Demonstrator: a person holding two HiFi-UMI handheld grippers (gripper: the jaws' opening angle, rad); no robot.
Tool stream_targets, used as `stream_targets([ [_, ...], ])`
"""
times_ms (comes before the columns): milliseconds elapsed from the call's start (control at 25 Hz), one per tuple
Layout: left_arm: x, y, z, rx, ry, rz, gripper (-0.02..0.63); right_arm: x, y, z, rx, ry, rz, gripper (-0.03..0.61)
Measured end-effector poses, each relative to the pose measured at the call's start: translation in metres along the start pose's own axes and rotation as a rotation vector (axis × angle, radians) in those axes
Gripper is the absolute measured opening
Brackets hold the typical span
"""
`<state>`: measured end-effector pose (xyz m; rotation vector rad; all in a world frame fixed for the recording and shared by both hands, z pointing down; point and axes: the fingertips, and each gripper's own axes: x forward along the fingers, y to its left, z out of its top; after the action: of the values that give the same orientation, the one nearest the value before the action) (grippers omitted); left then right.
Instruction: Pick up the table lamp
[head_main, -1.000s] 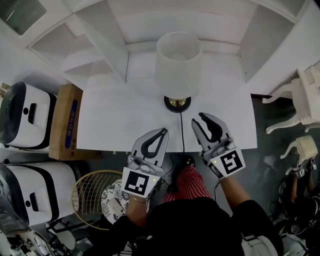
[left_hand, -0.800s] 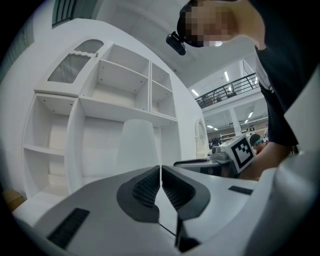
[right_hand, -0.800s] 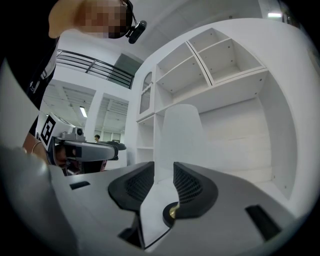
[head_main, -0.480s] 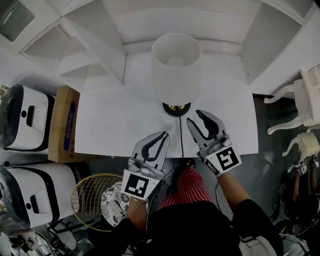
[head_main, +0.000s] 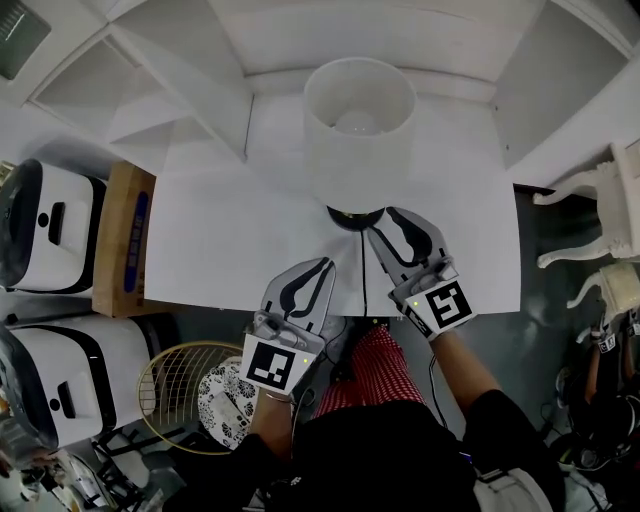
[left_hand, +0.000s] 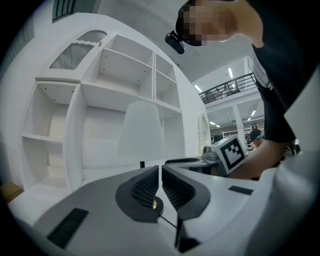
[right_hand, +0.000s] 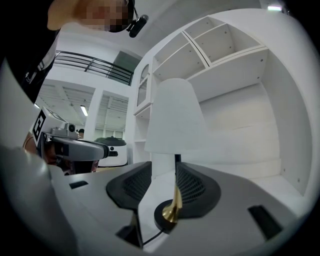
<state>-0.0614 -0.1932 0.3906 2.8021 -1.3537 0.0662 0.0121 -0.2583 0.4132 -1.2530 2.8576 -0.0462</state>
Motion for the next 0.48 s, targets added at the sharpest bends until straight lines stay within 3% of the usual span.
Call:
stream_targets([
  [480, 0.01, 0.009, -0.004, -0.005, -0.007, 0.017, 0.009, 0.019, -0.008, -0.016, 0.01, 0.007, 0.011, 0.155],
])
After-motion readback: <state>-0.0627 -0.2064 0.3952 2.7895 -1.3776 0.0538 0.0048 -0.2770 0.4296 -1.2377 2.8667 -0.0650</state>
